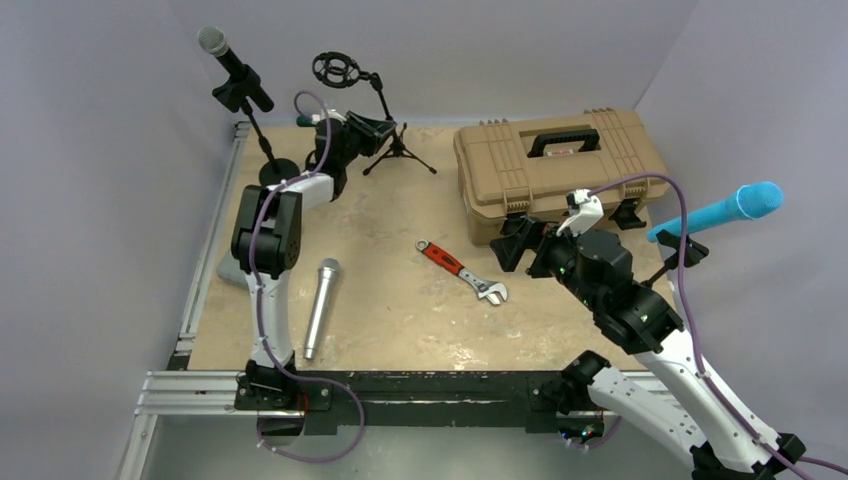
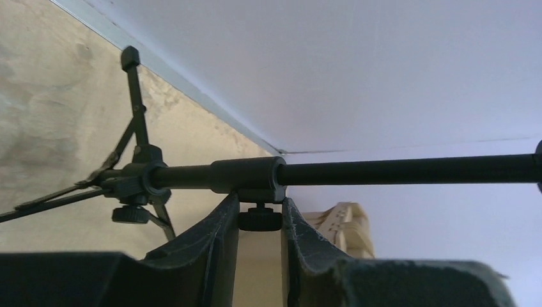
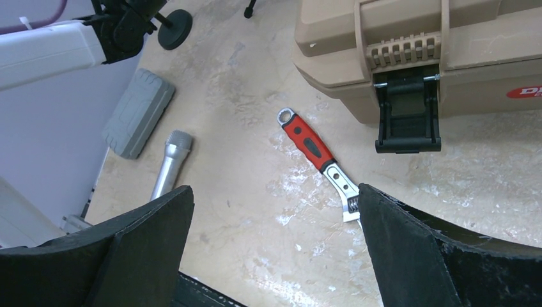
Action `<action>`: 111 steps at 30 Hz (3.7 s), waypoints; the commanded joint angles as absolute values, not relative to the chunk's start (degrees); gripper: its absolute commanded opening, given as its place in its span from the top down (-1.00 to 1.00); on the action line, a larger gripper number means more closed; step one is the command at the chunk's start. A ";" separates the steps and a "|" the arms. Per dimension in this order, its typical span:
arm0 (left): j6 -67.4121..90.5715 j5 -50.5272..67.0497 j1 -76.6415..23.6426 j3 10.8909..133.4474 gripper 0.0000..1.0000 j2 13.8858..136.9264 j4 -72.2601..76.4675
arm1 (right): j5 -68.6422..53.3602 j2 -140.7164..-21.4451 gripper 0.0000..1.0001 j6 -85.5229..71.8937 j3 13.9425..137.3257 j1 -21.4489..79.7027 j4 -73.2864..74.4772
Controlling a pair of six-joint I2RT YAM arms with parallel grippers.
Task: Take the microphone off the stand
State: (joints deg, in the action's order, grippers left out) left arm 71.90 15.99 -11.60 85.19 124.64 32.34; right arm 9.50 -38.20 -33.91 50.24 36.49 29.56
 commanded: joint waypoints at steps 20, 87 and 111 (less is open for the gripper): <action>101.55 17.77 -12.22 81.98 1.00 130.89 47.98 | 10.29 -38.75 -0.98 -33.93 52.47 36.82 28.41; 49.97 3.63 -17.31 66.53 0.03 108.34 34.99 | 10.50 -37.19 -0.98 -34.72 50.38 36.75 27.77; 54.89 3.63 -15.82 72.63 0.33 113.06 31.67 | 10.28 -37.63 -0.98 -34.28 50.62 36.81 27.59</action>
